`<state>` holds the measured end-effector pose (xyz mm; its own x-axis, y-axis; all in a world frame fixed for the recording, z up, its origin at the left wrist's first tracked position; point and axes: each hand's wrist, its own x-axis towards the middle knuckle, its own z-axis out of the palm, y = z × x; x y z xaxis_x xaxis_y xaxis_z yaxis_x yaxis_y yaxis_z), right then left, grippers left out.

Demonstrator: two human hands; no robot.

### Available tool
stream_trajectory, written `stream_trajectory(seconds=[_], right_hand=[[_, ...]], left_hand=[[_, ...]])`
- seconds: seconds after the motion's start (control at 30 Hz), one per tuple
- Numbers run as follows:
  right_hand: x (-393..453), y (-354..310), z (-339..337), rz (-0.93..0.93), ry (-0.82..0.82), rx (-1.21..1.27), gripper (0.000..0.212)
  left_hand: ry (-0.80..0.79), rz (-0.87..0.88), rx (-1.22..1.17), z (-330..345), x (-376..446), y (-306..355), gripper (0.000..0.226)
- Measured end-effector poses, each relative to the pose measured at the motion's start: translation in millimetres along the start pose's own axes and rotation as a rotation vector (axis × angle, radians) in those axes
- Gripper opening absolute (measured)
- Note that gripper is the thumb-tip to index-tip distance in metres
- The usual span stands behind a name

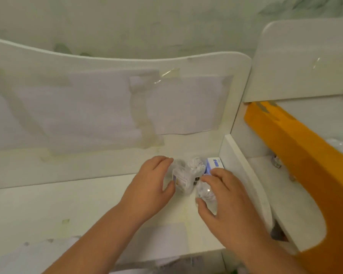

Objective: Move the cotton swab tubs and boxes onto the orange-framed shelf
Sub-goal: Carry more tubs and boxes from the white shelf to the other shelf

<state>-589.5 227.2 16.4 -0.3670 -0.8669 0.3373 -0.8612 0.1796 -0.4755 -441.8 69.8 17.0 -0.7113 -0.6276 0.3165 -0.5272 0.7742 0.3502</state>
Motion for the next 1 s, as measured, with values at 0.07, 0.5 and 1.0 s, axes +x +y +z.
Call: stream_trajectory(seconds=[0.07,0.5,1.0], right_hand=[[6,-2,5,0.051,-0.009,-0.068,0.044],[16,-11,9,0.224,-0.19,-0.296,0.057],[6,-18,8,0.163,-0.053,-0.19,0.055]], left_hand=[[-0.025,0.088,0.004,6,10,-6,0.055],[-0.172,0.291,-0.058,20,20,-30,0.042],[-0.076,-0.109,-0.558,-9,12,-53,0.025]])
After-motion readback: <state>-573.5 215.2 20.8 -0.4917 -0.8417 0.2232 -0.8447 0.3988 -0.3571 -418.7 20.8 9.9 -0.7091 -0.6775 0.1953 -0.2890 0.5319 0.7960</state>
